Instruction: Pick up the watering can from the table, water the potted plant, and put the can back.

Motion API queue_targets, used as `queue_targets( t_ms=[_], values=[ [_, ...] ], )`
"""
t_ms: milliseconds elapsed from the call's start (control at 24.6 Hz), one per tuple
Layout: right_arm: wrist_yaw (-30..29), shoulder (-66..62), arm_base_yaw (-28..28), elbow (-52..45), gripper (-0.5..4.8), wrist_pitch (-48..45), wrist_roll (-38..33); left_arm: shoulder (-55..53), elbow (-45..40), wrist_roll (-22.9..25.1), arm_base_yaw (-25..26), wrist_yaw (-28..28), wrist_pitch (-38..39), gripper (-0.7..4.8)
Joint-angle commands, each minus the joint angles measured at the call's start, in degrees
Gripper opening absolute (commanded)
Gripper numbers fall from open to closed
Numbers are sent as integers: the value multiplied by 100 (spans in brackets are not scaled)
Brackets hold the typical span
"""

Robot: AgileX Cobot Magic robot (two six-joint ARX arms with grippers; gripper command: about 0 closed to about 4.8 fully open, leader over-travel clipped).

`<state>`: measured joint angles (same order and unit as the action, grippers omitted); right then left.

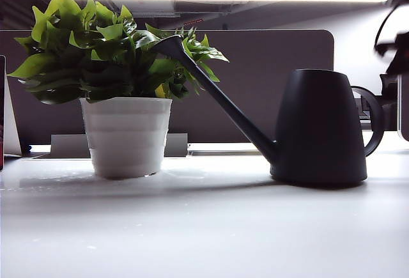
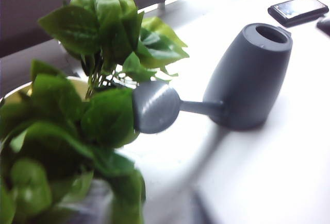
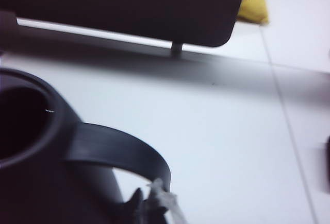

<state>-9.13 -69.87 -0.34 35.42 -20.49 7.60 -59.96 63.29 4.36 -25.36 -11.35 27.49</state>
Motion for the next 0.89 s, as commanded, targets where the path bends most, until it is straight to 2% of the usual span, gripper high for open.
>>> queue_targets(
  t_ms=[41,122,285,488,732,894],
  values=[
    [-46,1290,15,20,-2,979,-210,492,11,-35,9,17,387,-5],
    [-256,1845,26,20,-2,1196,-374,817,-17,-61,9,17,437,-5],
    [-247,2754,146,17,-2,1832,-348,1641,-254,-511,11,195,409,-5],
    [-238,3630,186,-74,-2,2603,-380,3102,-1187,-678,9,402,131,-5],
    [-234,5095,240,-1073,-2,2317,-708,4745,-2538,-1012,9,765,-485,-5],
    [-225,6205,240,-1784,-2,2011,-745,5460,-3338,-1040,11,765,-841,-5]
  ],
)
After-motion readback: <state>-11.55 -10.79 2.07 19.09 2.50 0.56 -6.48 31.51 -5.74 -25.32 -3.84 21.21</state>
